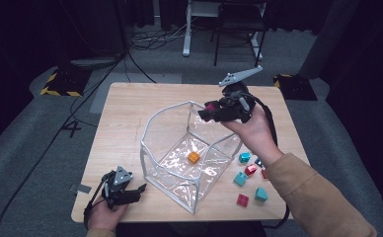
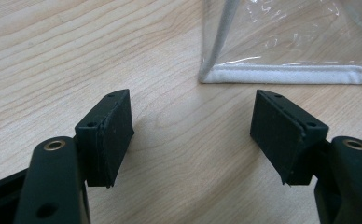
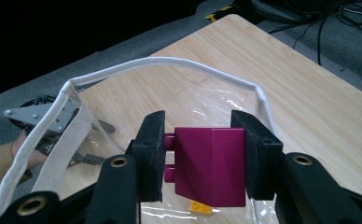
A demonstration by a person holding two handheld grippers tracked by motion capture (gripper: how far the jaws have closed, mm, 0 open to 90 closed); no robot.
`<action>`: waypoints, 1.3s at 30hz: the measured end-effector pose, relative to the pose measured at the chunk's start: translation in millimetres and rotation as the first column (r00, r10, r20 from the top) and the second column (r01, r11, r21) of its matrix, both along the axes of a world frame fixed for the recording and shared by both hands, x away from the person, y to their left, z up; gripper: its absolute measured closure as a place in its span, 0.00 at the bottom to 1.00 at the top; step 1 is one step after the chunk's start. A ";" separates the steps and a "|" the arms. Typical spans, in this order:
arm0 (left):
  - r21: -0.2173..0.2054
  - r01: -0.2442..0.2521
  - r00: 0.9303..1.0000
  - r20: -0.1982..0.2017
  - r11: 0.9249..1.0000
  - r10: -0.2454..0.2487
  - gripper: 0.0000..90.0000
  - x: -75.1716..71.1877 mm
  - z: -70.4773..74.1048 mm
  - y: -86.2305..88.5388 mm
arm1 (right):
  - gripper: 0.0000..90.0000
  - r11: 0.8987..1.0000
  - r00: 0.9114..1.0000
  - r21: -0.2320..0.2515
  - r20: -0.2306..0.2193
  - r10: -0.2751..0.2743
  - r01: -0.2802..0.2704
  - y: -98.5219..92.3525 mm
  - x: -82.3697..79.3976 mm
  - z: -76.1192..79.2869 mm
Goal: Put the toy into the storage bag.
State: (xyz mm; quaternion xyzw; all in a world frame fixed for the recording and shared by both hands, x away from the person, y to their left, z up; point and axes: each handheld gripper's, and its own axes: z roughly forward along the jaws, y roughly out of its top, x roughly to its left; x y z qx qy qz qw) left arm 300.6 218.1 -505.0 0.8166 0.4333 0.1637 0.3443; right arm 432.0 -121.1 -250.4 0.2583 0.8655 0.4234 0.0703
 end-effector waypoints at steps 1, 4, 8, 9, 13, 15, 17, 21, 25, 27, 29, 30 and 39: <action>0.001 0.001 1.000 -0.001 1.000 -0.001 0.33 0.1 0.1 0.1 | 0.64 1.000 1.000 -0.001 -0.003 0.002 -0.002 4.3 0.0 -1.0; 0.001 0.002 1.000 -0.002 1.000 -0.002 0.33 0.3 0.1 0.0 | 0.64 1.000 1.000 -0.007 -0.013 0.019 -0.019 16.5 1.3 -4.7; 0.001 0.002 1.000 -0.002 1.000 -0.002 0.34 0.4 0.1 0.0 | 0.63 0.999 0.999 -0.021 -0.030 0.034 -0.034 31.7 2.9 -10.5; 0.001 0.003 1.000 -0.003 1.000 -0.003 0.33 0.4 0.2 0.1 | 0.64 0.999 0.999 -0.028 -0.033 0.038 -0.039 35.3 3.7 -12.3; 0.001 0.003 1.000 -0.002 1.000 -0.003 0.33 0.5 0.1 0.0 | 0.64 0.997 0.998 -0.061 -0.053 0.044 -0.047 49.4 7.2 -21.2; -0.001 0.002 1.000 -0.004 1.000 -0.002 0.33 0.4 0.1 -0.1 | 0.63 0.995 0.997 -0.082 -0.065 0.046 -0.051 56.2 9.2 -26.7; 0.002 0.003 1.000 -0.002 1.000 -0.003 0.33 0.5 0.2 0.1 | 0.63 0.993 0.996 -0.105 -0.075 0.052 -0.060 62.3 11.4 -32.7; 0.002 0.002 1.000 -0.002 1.000 -0.002 0.33 0.4 0.2 0.1 | 0.63 0.984 0.993 -0.166 -0.103 0.052 -0.069 74.8 15.3 -46.5; 0.002 0.002 1.000 -0.002 1.000 -0.002 0.33 0.4 0.2 0.1 | 0.63 0.976 0.988 -0.202 -0.145 0.049 -0.078 82.2 17.7 -55.5; 0.002 0.002 1.000 -0.002 1.000 -0.002 0.33 0.5 0.2 0.1 | 0.63 0.971 0.985 -0.224 -0.165 0.047 -0.084 84.6 19.4 -59.7; 0.001 0.002 1.000 -0.002 1.000 -0.002 0.34 0.4 0.2 0.1 | 0.63 0.964 0.982 -0.252 -0.185 0.042 -0.089 86.8 20.4 -63.8; 0.001 0.002 1.000 -0.002 1.000 -0.002 0.34 0.4 0.2 0.0 | 0.63 0.960 0.980 -0.265 -0.198 0.038 -0.091 88.0 21.0 -66.0; 0.000 0.001 1.000 -0.002 1.000 -0.001 0.33 0.4 0.1 0.0 | 0.63 0.939 0.970 -0.317 -0.237 0.056 -0.132 93.3 20.8 -72.6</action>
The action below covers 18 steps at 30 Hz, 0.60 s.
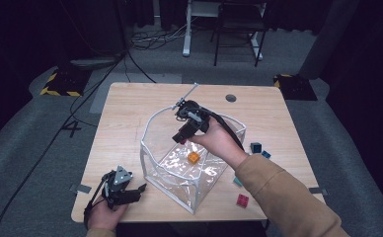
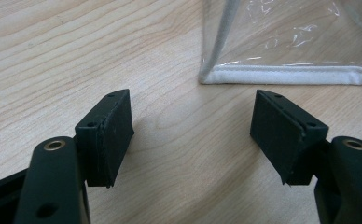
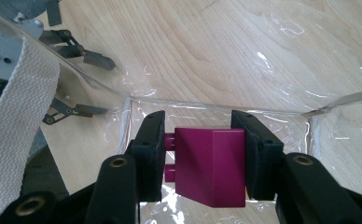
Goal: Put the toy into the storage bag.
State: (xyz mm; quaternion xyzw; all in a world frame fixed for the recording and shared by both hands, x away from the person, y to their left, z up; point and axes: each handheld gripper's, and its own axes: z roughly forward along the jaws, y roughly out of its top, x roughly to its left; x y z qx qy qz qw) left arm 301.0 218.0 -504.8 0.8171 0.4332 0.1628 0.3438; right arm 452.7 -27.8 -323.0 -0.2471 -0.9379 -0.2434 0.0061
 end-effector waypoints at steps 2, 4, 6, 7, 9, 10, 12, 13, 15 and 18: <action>-0.001 0.000 1.000 0.000 1.000 0.000 0.33 0.0 0.0 0.0 | 0.56 1.000 1.000 0.005 0.008 0.000 0.000 -0.2 -0.1 -0.1; -0.001 0.000 1.000 0.000 1.000 0.000 0.34 0.0 0.0 0.0 | 0.52 1.000 1.000 0.030 0.007 -0.005 0.005 -0.9 0.0 1.4; 0.000 0.001 1.000 -0.001 1.000 -0.001 0.33 0.0 0.0 0.1 | 0.51 0.999 1.000 0.053 0.021 -0.002 0.001 -2.8 -0.4 4.6; 0.001 0.001 1.000 -0.001 1.000 -0.001 0.33 0.0 0.1 0.1 | 0.51 0.998 1.000 0.066 0.025 -0.002 0.000 -3.9 -0.9 6.6; 0.002 0.002 1.000 0.000 1.000 -0.002 0.33 0.1 0.1 0.2 | 0.51 0.996 0.999 0.093 0.043 -0.002 -0.002 -7.9 -2.2 12.2; 0.001 0.002 1.000 0.000 1.000 -0.002 0.33 0.1 0.1 0.1 | 0.51 0.994 0.999 0.112 0.051 -0.003 -0.003 -10.3 -3.2 15.6; 0.001 0.002 1.000 0.000 1.000 -0.002 0.33 0.1 0.1 0.2 | 0.51 0.989 0.998 0.146 0.064 -0.007 -0.003 -16.5 -5.6 23.0; 0.002 0.002 1.000 0.000 1.000 -0.002 0.33 0.1 0.1 0.2 | 0.52 0.987 0.997 0.158 0.071 -0.010 -0.002 -20.2 -6.8 26.7; 0.001 0.002 1.000 -0.001 1.000 -0.002 0.33 0.1 0.1 0.2 | 0.52 0.982 0.996 0.189 0.090 -0.017 -0.001 -29.3 -9.1 34.6; 0.001 0.002 1.000 0.000 1.000 -0.002 0.33 0.2 0.0 0.1 | 0.52 0.976 0.993 0.217 0.111 -0.031 0.006 -42.6 -12.1 43.6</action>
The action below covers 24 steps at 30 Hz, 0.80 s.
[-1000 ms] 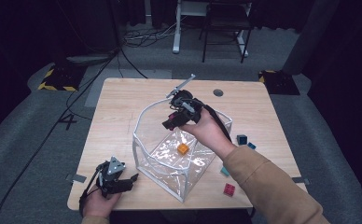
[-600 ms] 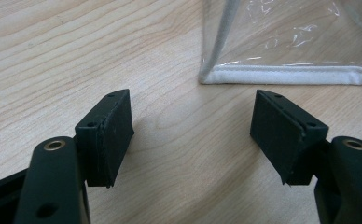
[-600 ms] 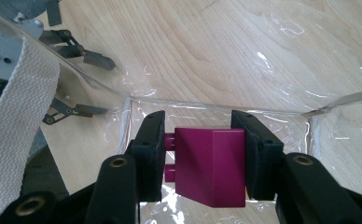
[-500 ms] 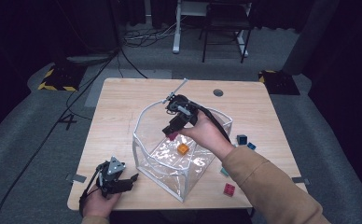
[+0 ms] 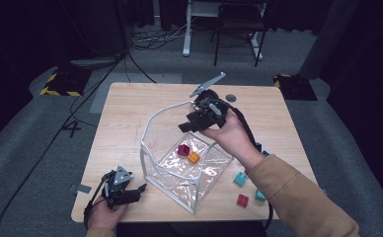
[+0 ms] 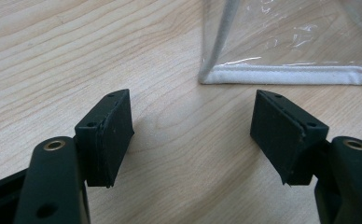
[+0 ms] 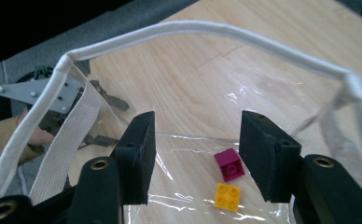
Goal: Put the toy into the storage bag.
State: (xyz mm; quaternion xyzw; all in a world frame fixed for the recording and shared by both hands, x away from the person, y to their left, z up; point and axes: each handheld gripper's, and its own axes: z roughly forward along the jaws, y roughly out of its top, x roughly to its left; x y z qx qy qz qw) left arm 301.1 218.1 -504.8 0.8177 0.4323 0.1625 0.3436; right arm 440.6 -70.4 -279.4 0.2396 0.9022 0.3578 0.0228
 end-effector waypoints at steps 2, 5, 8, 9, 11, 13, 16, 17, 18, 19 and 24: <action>-0.001 0.000 1.000 0.000 1.000 0.000 0.33 0.1 0.0 -0.1 | 0.52 0.999 1.000 0.025 0.011 -0.021 0.021 -10.6 -1.5 6.1; 0.000 -0.001 1.000 -0.001 1.000 0.001 0.33 0.4 0.1 -0.1 | 0.52 0.997 0.999 0.057 0.026 -0.048 0.046 -28.1 -2.0 13.7; -0.002 -0.005 1.000 -0.001 1.000 0.005 0.33 0.8 0.0 -0.2 | 0.52 0.993 0.996 0.086 0.046 -0.083 0.078 -47.6 -2.4 21.1; -0.001 -0.006 1.000 -0.001 1.000 0.006 0.33 0.9 0.0 0.0 | 0.52 0.991 0.994 0.100 0.049 -0.095 0.090 -56.6 -2.1 24.1; -0.001 -0.006 1.000 -0.001 1.000 0.006 0.33 1.0 0.0 0.0 | 0.51 0.988 0.991 0.111 0.057 -0.118 0.111 -69.4 -1.7 27.7; -0.001 -0.006 1.000 -0.001 1.000 0.006 0.33 1.0 0.1 0.0 | 0.51 0.983 0.987 0.120 0.065 -0.144 0.136 -84.2 -1.0 30.5; -0.002 -0.006 1.000 -0.001 1.000 0.006 0.33 1.0 0.0 0.0 | 0.51 0.973 0.980 0.145 0.068 -0.188 0.177 -106.8 1.4 33.4; -0.001 -0.006 1.000 -0.001 1.000 0.006 0.33 1.0 0.1 0.1 | 0.51 0.970 0.976 0.149 0.075 -0.206 0.194 -115.4 3.0 34.4; -0.001 -0.006 1.000 -0.001 1.000 0.006 0.33 1.0 0.0 0.1 | 0.51 0.966 0.972 0.150 0.074 -0.221 0.208 -121.8 4.7 34.9; 0.002 -0.007 1.000 0.002 1.000 0.007 0.33 1.1 0.1 0.3 | 0.51 0.963 0.970 0.150 0.071 -0.235 0.222 -127.5 6.5 35.0; 0.002 -0.009 1.000 -0.001 1.000 0.009 0.33 0.6 0.2 0.5 | 0.50 0.950 0.953 0.151 0.091 -0.288 0.273 -151.2 12.1 36.9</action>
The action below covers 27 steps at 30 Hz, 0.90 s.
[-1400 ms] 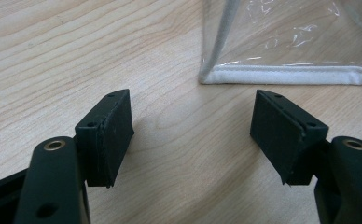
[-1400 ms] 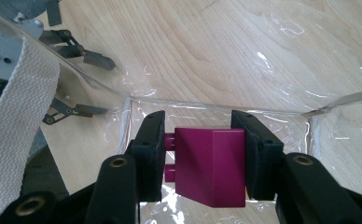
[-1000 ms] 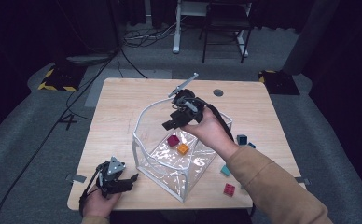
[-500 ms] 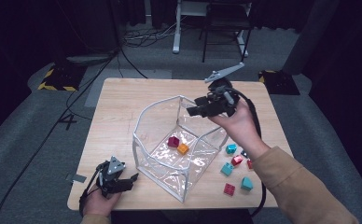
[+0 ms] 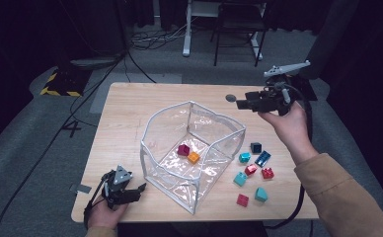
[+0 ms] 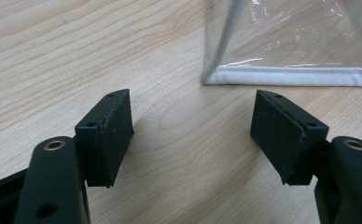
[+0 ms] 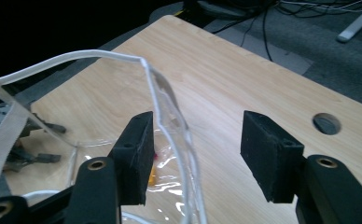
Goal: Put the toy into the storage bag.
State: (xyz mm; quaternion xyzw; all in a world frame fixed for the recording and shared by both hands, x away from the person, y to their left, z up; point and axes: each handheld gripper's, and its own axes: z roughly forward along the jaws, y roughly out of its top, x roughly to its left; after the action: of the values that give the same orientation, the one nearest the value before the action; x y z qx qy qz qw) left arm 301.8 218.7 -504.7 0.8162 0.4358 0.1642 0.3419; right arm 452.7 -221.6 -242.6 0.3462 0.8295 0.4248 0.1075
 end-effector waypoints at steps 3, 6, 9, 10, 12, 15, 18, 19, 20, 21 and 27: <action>0.000 0.000 1.000 0.000 1.000 0.000 0.33 0.0 0.0 0.0 | 0.50 1.000 1.000 0.005 0.009 -0.029 0.029 -14.0 2.6 1.1; 0.000 0.000 1.000 0.000 1.000 0.000 0.33 0.0 0.0 0.0 | 0.50 0.998 0.998 0.007 0.007 -0.062 0.062 -27.2 5.0 0.8; 0.000 0.000 1.000 0.000 1.000 0.000 0.33 -0.1 0.0 0.0 | 0.50 0.995 0.995 0.005 0.003 -0.096 0.096 -40.3 7.8 -0.8; 0.000 -0.001 1.000 0.000 1.000 0.001 0.33 -0.1 0.0 0.0 | 0.50 0.995 0.995 0.004 0.003 -0.104 0.104 -44.2 8.7 -1.8; 0.000 0.000 1.000 0.001 1.000 0.000 0.33 -0.1 -0.1 0.0 | 0.50 0.993 0.993 -0.001 0.001 -0.118 0.118 -51.3 10.5 -4.7; -0.001 0.000 1.000 0.001 1.000 0.000 0.33 0.0 -0.1 0.1 | 0.48 0.991 0.991 -0.001 0.014 -0.133 0.133 -61.9 12.8 -10.8; -0.001 0.000 1.000 0.001 1.000 0.000 0.33 -0.1 -0.1 0.0 | 0.48 0.989 0.989 -0.005 0.017 -0.145 0.145 -71.0 14.7 -18.3; -0.001 0.000 1.000 0.001 1.000 0.000 0.33 -0.1 -0.1 0.1 | 0.48 0.989 0.989 -0.006 0.016 -0.146 0.146 -73.5 15.5 -21.0; 0.000 -0.001 1.000 0.001 1.000 0.001 0.33 0.0 -0.1 0.1 | 0.48 0.989 0.989 -0.003 0.010 -0.147 0.147 -75.5 15.7 -23.6; 0.000 -0.001 1.000 0.001 1.000 0.001 0.33 0.0 0.0 0.1 | 0.48 0.989 0.989 -0.004 0.009 -0.148 0.148 -77.3 16.2 -26.6; 0.000 -0.002 1.000 0.000 1.000 0.002 0.33 0.0 0.0 0.1 | 0.48 0.984 0.984 -0.017 -0.017 -0.176 0.176 -84.9 19.7 -52.6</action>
State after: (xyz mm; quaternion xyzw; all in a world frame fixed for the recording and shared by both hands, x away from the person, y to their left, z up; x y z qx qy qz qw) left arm 301.7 218.8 -504.7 0.8158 0.4364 0.1645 0.3419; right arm 472.4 -306.5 -295.2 0.4212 0.7999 0.4040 0.1398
